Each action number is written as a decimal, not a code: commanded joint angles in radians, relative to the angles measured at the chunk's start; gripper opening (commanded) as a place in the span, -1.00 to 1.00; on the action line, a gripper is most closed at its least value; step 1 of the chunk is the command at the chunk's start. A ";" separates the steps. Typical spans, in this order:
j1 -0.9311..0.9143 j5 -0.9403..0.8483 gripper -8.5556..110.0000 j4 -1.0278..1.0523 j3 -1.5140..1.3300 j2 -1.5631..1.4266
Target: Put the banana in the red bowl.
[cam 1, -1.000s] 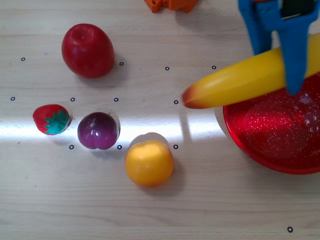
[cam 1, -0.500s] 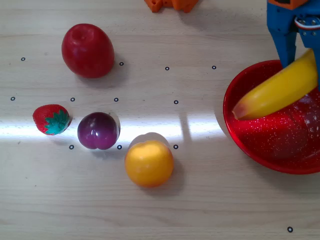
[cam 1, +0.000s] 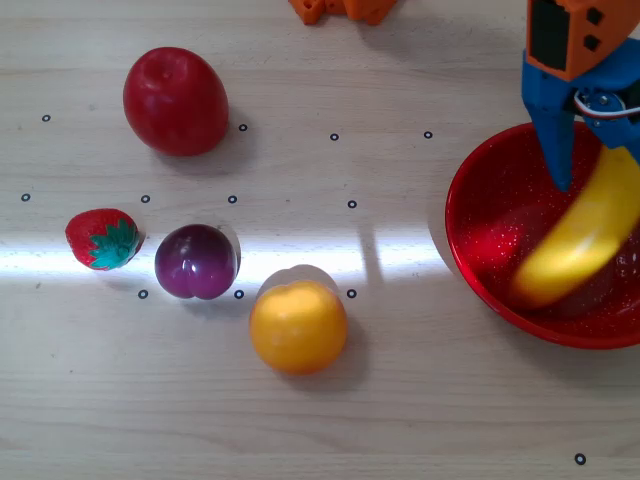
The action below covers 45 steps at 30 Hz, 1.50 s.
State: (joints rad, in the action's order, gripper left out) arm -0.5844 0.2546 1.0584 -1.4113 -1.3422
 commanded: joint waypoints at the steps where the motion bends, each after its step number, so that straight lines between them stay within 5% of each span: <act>1: 0.025 -0.015 -0.03 -0.006 0.078 -0.060; 4: 0.037 -0.046 -0.06 0.018 0.130 -0.081; 15: 0.167 -0.138 -0.85 0.146 0.156 -0.322; 40: 0.658 -0.164 -0.85 0.258 -0.707 -1.267; 45: 0.699 -0.155 -0.85 0.146 -0.942 -1.434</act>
State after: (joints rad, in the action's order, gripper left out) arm 0.0920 0.1028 1.2517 -2.3531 -2.7566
